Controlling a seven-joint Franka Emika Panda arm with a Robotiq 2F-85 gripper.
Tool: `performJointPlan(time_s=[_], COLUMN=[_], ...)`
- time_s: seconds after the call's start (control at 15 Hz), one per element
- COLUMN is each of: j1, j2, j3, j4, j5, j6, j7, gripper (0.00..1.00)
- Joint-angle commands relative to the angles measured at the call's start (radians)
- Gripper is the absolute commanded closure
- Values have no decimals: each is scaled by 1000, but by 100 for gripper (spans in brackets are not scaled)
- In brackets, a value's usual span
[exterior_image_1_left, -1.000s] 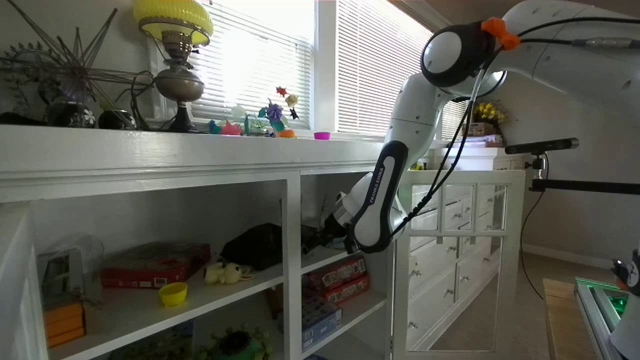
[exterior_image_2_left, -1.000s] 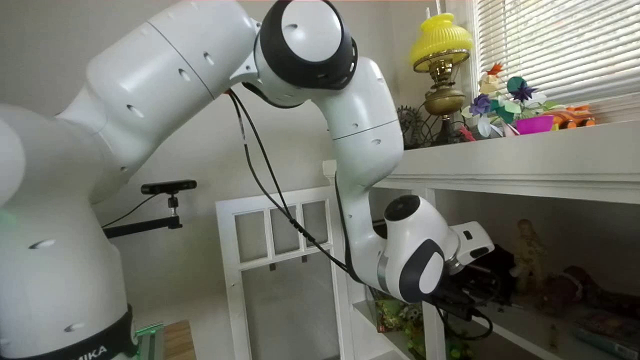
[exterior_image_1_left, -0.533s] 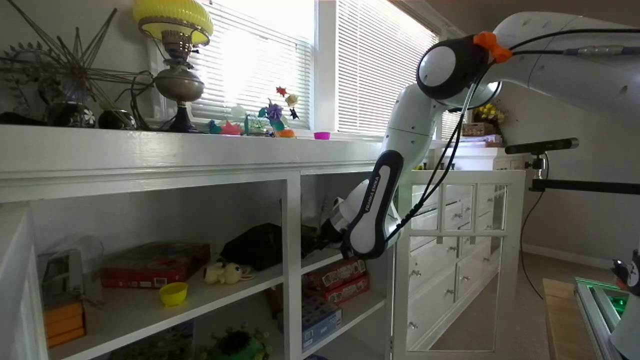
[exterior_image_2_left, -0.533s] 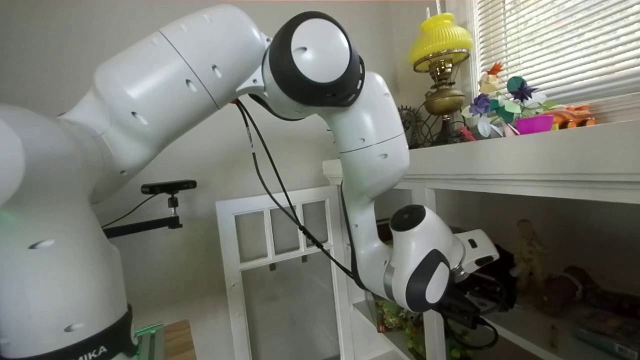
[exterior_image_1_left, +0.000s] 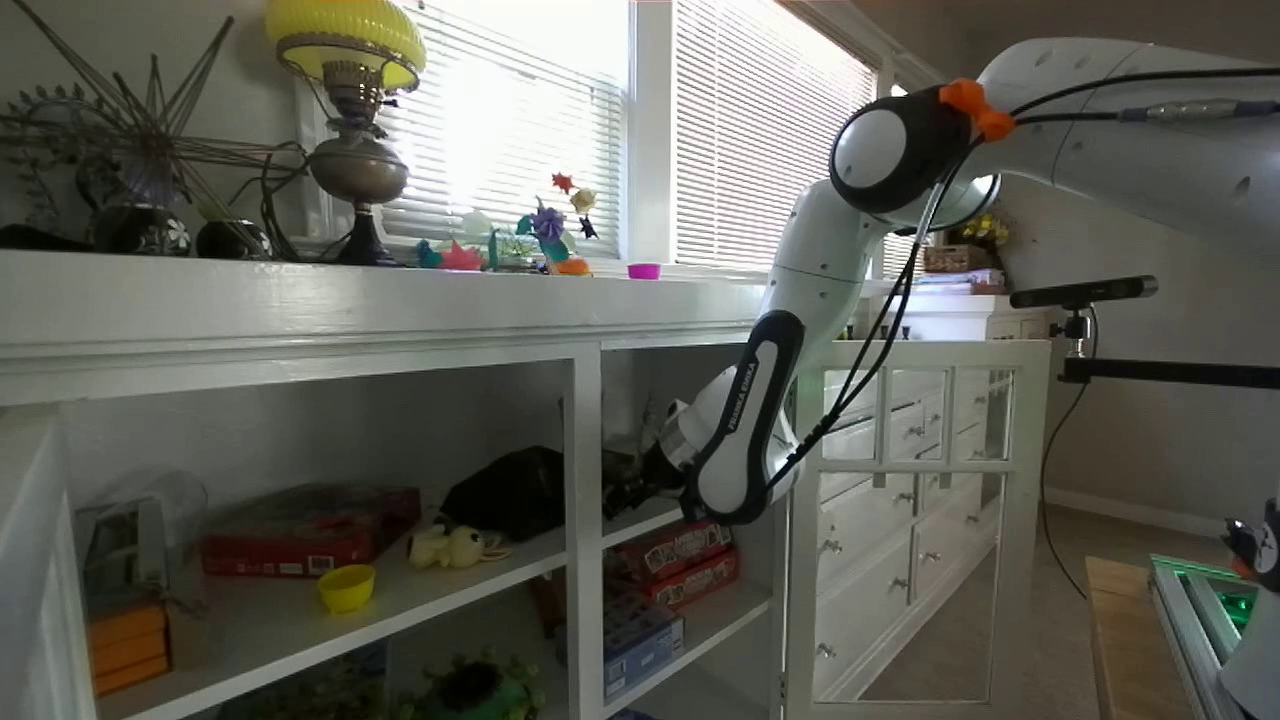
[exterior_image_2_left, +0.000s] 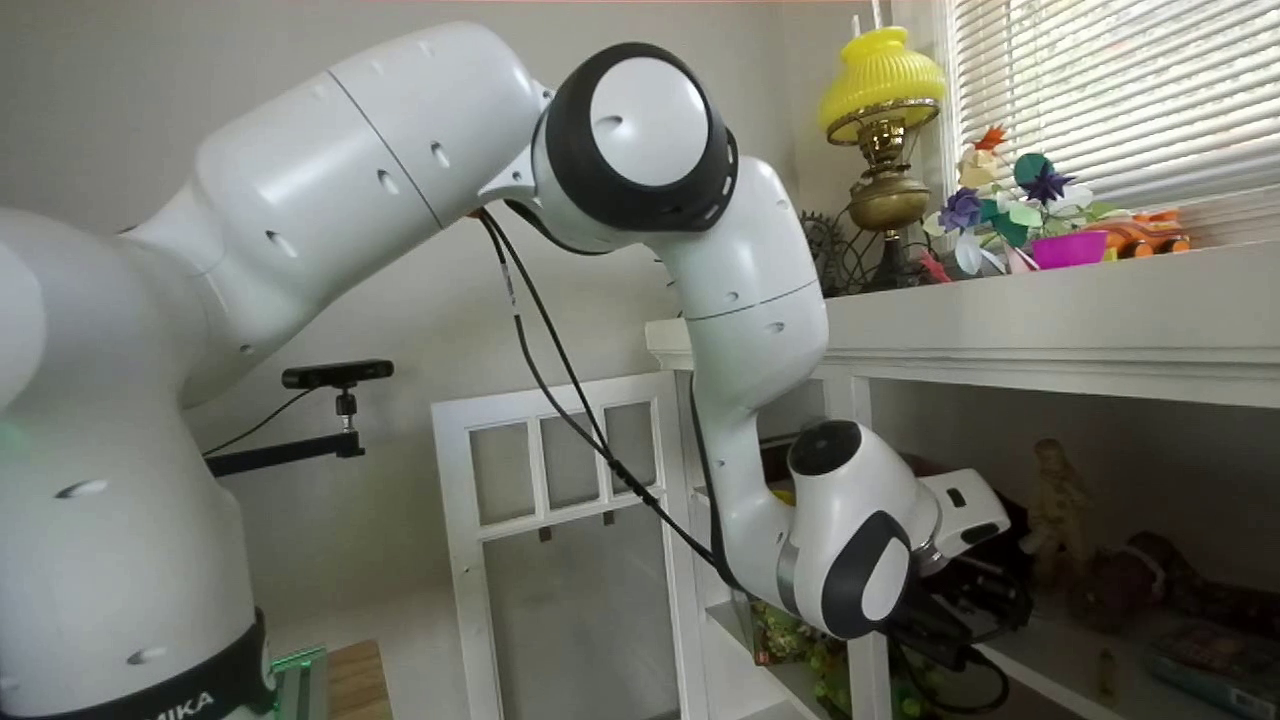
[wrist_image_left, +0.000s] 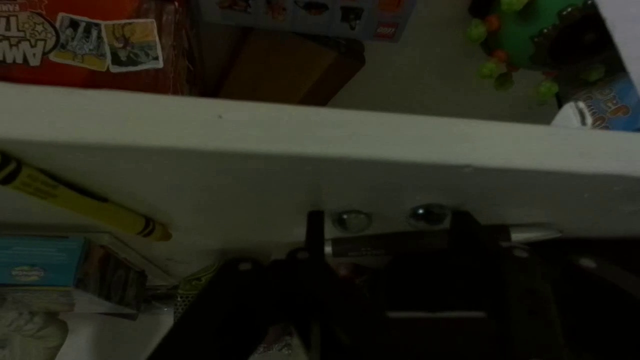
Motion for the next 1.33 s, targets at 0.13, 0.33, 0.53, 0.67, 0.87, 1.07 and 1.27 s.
performJointPlan(time_s=[0.13, 0.33, 0.53, 0.67, 0.87, 1.07, 1.27], j1=[-13, -15, -16, -17, -15, -13, -10], j2=[34, 36, 34, 25, 18, 15, 13], j3=[6, 6, 6, 9, 14, 18, 16], j4=[45, 45, 45, 40, 37, 30, 25], j5=[-5, -6, -7, -8, -12, -15, -11], j6=[17, 17, 16, 15, 16, 16, 17], j7=[-6, -6, -6, -4, -4, -4, -5], gripper=[32, 32, 37, 35, 44, 53, 52])
